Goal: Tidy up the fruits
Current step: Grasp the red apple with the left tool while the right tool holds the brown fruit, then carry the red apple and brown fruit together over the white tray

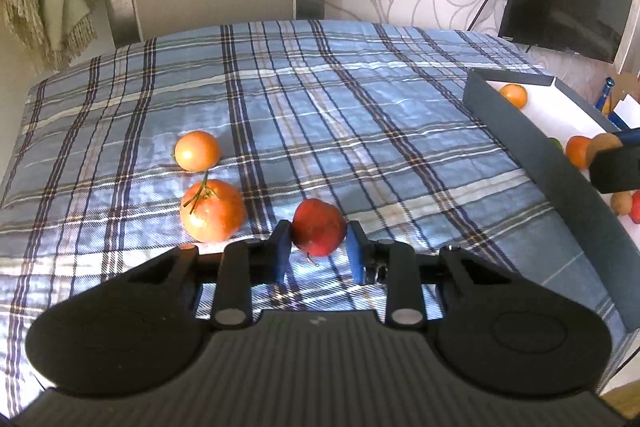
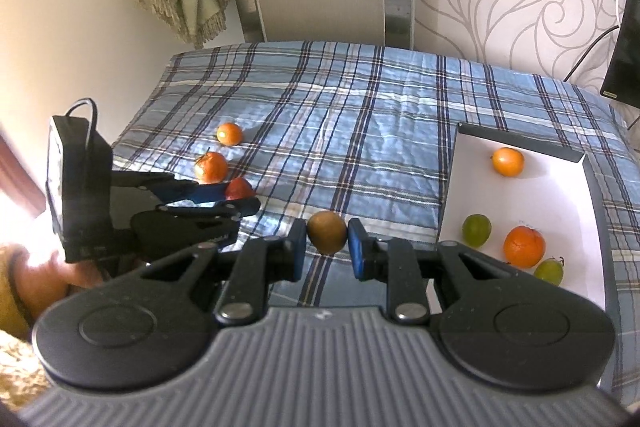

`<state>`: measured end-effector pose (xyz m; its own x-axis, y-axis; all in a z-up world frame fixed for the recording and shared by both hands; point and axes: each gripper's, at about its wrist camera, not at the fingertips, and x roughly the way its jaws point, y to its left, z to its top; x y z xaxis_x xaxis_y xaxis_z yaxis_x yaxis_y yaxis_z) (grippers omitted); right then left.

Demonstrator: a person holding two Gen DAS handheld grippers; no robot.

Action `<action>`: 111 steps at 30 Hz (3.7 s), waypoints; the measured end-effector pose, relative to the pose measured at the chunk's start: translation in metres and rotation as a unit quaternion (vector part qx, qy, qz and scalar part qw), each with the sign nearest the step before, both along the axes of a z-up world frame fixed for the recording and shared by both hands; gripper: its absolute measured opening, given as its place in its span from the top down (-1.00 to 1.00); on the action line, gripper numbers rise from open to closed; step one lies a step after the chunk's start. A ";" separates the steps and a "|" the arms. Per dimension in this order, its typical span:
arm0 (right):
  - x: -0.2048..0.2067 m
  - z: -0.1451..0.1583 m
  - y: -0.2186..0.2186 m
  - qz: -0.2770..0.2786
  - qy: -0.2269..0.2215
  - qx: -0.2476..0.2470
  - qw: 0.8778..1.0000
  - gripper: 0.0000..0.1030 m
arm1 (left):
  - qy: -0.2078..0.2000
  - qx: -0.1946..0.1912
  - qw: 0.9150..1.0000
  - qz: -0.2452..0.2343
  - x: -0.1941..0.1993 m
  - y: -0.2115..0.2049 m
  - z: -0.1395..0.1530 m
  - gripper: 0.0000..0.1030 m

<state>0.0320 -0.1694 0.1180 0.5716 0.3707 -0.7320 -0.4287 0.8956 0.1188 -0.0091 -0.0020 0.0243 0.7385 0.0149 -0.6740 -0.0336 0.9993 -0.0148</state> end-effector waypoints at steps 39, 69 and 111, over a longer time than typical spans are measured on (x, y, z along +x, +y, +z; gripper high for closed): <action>-0.025 0.020 -0.058 -0.022 -0.040 0.018 0.999 0.50 | -0.067 0.001 0.997 -0.050 0.007 -0.077 0.065 0.34; -0.053 0.027 -0.078 -0.055 -0.054 0.033 0.996 0.50 | -0.068 0.013 0.994 -0.084 -0.012 -0.109 0.071 0.33; -0.049 0.022 -0.112 -0.102 -0.045 0.012 0.994 0.50 | -0.079 -0.004 0.987 -0.140 0.030 -0.168 0.074 0.33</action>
<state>-0.0172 -0.2815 0.1400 0.6995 0.2566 -0.6670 -0.2486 0.9624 0.1096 0.0206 -0.1695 0.0982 0.8087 -0.2085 -0.5500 0.2465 0.9691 -0.0049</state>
